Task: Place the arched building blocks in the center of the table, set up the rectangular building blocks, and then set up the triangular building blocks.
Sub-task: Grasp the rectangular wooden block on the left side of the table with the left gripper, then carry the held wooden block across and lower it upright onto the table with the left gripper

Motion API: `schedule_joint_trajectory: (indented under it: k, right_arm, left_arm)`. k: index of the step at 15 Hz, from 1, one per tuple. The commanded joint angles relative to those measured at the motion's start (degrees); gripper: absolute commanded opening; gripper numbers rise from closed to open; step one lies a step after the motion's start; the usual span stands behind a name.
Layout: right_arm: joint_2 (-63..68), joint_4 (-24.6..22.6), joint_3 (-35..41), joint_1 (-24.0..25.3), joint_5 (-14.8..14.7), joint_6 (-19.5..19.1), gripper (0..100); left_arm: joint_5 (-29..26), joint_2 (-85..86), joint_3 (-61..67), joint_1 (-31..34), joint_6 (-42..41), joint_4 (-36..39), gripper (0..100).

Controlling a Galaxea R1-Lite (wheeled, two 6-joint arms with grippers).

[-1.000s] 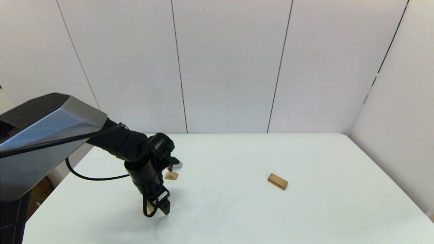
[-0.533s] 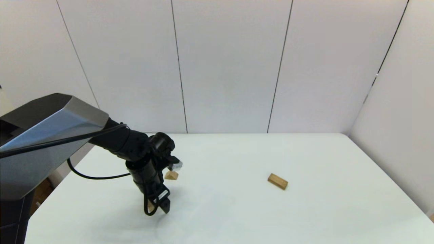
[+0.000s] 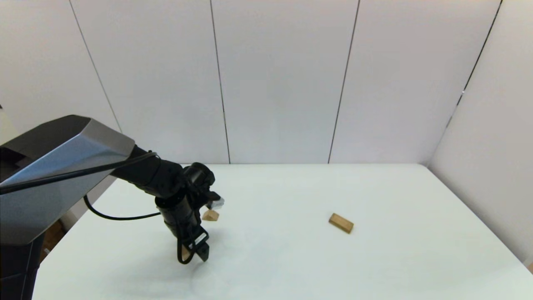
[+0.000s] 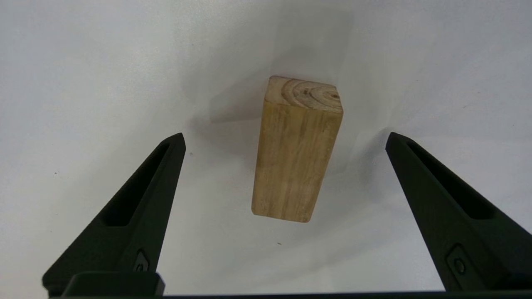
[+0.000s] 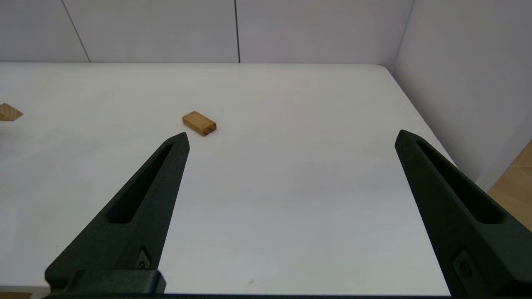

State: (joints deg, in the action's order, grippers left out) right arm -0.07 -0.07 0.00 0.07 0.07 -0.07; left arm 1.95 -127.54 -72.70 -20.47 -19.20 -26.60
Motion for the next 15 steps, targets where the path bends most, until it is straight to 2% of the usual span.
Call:
schedule_joint_trajectory:
  k: [1,11,15]
  right_arm:
    - [-0.01,-0.01,0.00,0.01,0.01,-0.01,100]
    - [-0.01,-0.01,0.00,0.01,0.01,-0.01,100]
    - [-0.01,-0.01,0.00,0.01,0.01,-0.01,100]
  left_arm:
    - [0.07,0.10,0.02,0.25,-0.14,-0.21,0]
    - [-0.02,-0.17,-0.07,-0.01,-1.01,-0.03,0]
    - [-0.19,0.89,-2.53,-2.74,-3.56,-0.82,0]
